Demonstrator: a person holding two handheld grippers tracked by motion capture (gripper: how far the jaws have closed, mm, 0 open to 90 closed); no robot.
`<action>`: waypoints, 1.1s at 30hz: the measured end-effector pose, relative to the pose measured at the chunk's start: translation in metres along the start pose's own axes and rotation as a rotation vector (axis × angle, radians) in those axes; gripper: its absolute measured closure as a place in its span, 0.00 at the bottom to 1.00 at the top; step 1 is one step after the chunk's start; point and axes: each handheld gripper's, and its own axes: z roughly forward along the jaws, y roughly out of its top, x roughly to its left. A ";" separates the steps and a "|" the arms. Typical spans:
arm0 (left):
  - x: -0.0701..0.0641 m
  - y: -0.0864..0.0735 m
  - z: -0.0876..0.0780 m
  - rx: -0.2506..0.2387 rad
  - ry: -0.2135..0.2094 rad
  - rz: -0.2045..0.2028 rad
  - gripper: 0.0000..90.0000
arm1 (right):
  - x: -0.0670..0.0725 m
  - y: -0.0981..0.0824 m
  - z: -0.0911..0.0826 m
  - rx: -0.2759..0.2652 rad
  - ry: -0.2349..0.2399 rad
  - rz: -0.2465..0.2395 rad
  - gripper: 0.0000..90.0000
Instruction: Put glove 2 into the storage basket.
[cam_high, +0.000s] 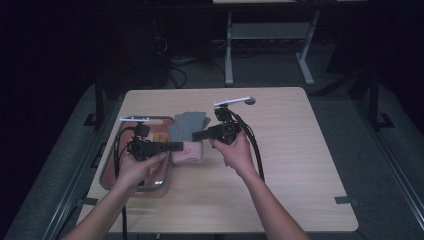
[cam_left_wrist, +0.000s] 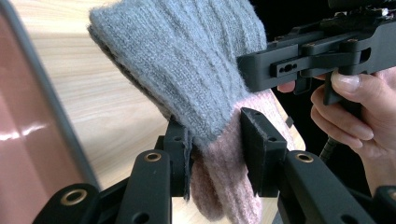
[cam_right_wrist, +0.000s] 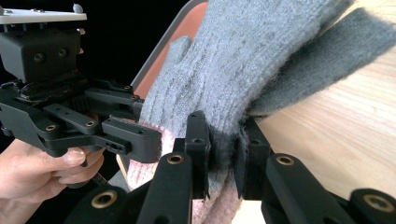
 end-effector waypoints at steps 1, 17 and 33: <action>0.002 0.001 -0.005 -0.006 0.005 0.003 0.73 | 0.002 0.002 0.004 0.000 0.006 0.001 0.86; 0.022 0.000 -0.032 -0.023 0.028 0.009 0.76 | 0.017 0.013 0.035 0.010 0.039 -0.003 0.86; 0.035 -0.001 -0.054 -0.026 0.067 0.006 0.77 | 0.029 0.022 0.061 0.029 0.060 -0.009 0.86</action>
